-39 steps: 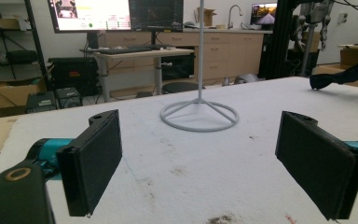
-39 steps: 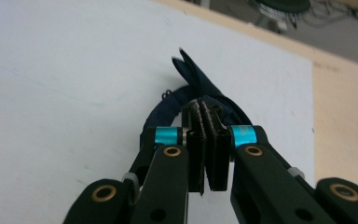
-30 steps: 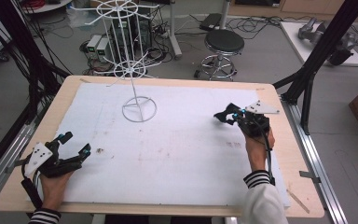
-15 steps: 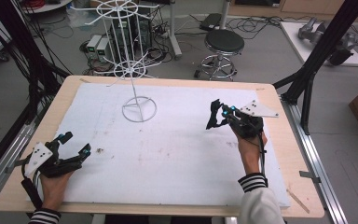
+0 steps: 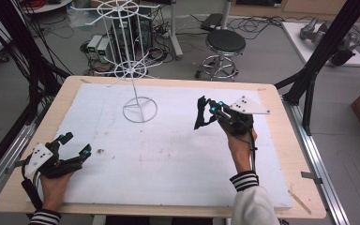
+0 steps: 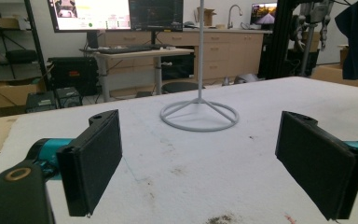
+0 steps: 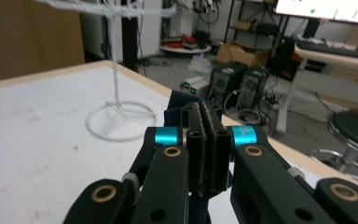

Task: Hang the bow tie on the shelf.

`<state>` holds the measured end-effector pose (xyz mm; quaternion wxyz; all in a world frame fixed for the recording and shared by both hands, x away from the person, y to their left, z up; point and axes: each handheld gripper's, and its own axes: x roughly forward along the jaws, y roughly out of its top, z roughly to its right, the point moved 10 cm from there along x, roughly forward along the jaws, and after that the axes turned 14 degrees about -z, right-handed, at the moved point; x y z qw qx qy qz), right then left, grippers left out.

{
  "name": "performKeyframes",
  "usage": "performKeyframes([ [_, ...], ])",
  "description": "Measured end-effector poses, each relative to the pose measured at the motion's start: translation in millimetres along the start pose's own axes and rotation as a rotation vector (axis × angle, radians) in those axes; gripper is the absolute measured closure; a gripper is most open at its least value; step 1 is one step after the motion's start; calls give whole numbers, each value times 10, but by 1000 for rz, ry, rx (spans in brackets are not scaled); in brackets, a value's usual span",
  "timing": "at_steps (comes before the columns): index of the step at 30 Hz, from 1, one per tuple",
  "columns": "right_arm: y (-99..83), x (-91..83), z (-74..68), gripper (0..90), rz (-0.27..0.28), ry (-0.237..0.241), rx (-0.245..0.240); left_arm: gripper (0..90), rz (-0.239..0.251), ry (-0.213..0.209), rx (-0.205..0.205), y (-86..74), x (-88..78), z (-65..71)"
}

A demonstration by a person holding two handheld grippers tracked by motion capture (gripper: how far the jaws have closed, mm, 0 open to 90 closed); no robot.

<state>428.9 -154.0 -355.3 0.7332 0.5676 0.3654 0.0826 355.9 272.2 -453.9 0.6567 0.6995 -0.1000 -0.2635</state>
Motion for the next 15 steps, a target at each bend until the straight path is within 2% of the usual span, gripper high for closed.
performKeyframes([
  [3,92,48,-90,885,4,15,-14,149,0,0,-2,0,0,-1],
  [4,168,95,-169,885,13,31,-17,149,0,-2,-3,-1,1,1],
  [6,184,105,-189,884,13,36,-13,149,-1,-2,-3,-1,1,0],
  [7,268,146,-258,885,24,46,-22,149,0,-2,-4,0,1,0],
  [9,299,161,-284,884,28,51,-23,149,-1,-2,-3,-1,1,0],
  [10,386,200,-365,885,35,64,-32,149,-2,-2,-3,-1,2,0],
  [15,554,290,-517,884,53,90,-50,149,0,-2,-3,0,1,-1],
])
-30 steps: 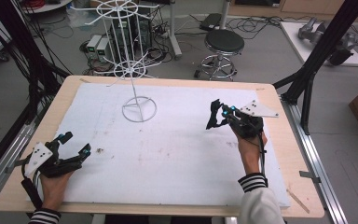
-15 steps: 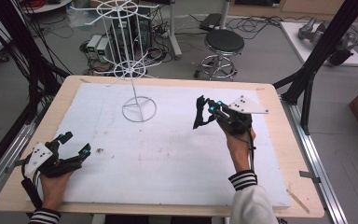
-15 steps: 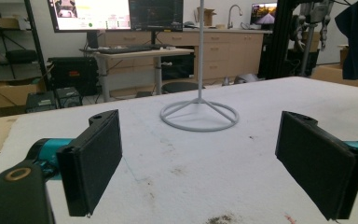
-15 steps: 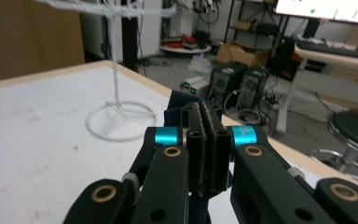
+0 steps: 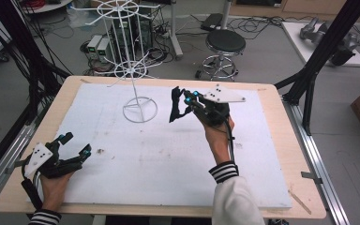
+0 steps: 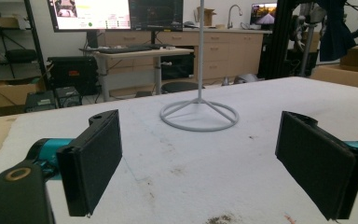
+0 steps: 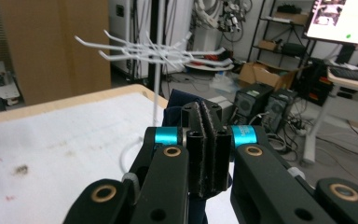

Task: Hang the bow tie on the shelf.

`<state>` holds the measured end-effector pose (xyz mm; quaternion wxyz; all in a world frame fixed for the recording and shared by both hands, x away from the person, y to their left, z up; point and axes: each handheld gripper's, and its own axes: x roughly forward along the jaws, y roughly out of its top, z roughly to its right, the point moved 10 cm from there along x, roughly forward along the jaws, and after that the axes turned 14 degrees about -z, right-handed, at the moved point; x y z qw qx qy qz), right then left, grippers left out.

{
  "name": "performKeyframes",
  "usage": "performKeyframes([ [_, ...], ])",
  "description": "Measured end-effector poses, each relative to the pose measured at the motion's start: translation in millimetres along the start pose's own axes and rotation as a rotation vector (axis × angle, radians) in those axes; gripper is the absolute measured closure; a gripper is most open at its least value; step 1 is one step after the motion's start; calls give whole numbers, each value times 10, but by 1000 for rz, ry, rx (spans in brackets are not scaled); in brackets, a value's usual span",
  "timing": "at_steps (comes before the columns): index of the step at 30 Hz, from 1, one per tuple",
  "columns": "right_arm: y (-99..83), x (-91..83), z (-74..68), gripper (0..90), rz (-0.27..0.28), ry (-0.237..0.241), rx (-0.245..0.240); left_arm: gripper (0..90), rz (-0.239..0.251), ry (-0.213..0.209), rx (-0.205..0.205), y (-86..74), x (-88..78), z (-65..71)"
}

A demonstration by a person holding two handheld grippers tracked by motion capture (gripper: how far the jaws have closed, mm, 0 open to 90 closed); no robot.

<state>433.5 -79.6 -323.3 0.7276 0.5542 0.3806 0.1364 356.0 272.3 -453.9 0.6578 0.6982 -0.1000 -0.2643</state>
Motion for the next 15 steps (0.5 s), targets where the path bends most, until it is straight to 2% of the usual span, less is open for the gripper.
performKeyframes([
  [8,198,146,-196,885,13,31,-32,149,-1,-2,-2,-1,2,0],
  [9,251,179,-263,884,22,43,-43,149,-2,-2,-2,-1,2,0],
  [15,367,274,-453,884,30,77,-71,149,-3,-3,-3,-1,4,0],
])
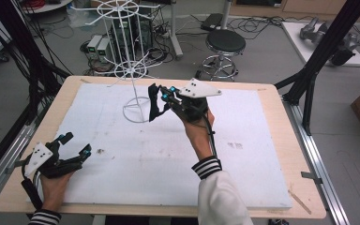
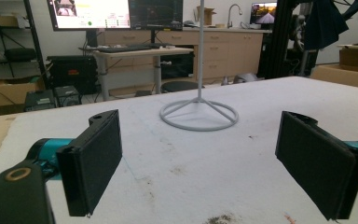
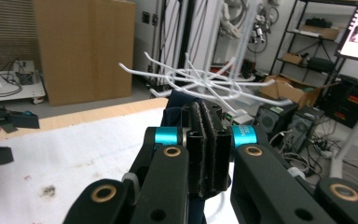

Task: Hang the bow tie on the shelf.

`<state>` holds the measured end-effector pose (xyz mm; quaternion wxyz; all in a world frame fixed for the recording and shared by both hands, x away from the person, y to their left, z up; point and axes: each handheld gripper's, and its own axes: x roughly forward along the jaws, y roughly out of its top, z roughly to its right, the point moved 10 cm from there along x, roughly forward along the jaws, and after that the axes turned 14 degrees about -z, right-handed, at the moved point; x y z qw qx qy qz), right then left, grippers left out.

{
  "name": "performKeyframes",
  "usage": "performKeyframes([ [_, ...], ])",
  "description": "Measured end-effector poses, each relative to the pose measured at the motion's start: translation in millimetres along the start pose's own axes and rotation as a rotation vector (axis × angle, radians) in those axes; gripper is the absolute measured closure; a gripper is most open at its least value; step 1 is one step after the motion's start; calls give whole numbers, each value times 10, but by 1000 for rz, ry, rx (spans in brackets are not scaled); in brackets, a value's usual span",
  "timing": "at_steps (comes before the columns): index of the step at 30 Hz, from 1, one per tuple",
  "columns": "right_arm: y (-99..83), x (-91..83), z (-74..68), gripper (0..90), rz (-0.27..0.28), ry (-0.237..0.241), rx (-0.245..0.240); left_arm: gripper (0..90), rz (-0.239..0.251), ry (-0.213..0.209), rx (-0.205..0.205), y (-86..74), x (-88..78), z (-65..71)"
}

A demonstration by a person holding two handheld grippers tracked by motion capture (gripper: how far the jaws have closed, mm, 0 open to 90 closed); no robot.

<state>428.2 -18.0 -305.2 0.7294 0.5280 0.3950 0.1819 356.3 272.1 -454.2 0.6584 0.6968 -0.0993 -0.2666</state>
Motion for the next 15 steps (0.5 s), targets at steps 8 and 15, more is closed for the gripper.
performKeyframes([
  [8,140,132,-229,884,11,46,-29,150,0,0,0,0,1,0],
  [15,208,203,-317,884,20,73,-36,150,-2,1,2,-1,1,-1],
])
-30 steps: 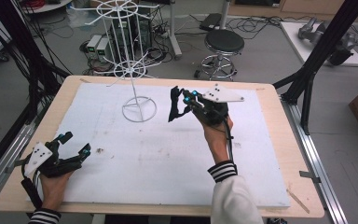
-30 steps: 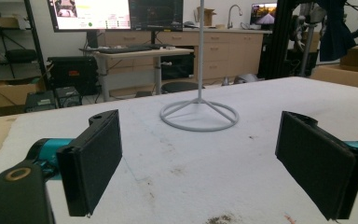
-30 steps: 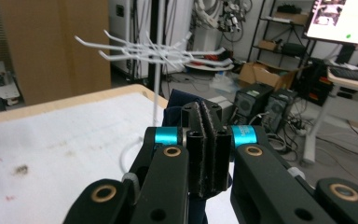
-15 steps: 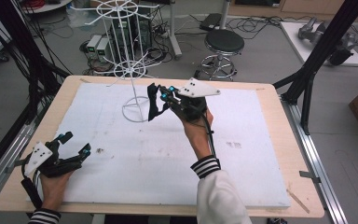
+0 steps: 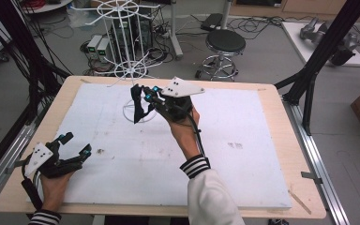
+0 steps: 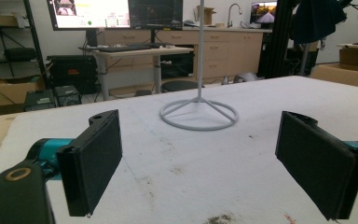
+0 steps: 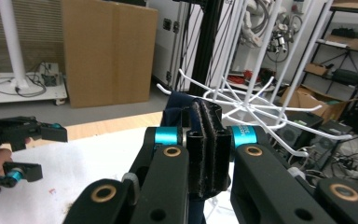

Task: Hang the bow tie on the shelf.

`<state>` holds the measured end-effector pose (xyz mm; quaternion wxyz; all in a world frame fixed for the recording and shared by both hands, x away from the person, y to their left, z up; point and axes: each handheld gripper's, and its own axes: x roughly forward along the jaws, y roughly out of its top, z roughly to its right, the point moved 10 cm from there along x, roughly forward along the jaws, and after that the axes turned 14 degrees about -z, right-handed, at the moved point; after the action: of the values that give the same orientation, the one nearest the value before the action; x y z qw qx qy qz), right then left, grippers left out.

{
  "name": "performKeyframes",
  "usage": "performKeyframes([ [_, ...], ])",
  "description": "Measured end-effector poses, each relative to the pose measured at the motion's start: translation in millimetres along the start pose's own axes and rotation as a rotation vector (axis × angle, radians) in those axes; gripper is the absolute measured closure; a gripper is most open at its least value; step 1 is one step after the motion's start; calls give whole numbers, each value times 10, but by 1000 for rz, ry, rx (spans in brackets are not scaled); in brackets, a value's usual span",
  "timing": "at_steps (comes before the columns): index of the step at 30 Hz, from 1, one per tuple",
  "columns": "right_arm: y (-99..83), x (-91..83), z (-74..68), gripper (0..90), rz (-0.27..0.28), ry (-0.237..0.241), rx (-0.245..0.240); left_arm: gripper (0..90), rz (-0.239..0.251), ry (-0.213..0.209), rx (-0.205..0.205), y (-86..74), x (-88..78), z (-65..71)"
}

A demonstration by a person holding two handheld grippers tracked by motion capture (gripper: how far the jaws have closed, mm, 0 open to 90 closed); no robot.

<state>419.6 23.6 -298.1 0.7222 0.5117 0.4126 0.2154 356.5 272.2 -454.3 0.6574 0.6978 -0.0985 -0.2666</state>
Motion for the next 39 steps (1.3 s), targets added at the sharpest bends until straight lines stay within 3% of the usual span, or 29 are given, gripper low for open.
performKeyframes([
  [11,94,177,-92,884,2,40,-13,150,1,-1,0,1,0,0],
  [22,126,135,-125,884,12,39,-23,150,1,-2,-1,1,1,2],
  [39,52,40,168,884,10,-13,18,150,0,-4,-2,1,2,2],
])
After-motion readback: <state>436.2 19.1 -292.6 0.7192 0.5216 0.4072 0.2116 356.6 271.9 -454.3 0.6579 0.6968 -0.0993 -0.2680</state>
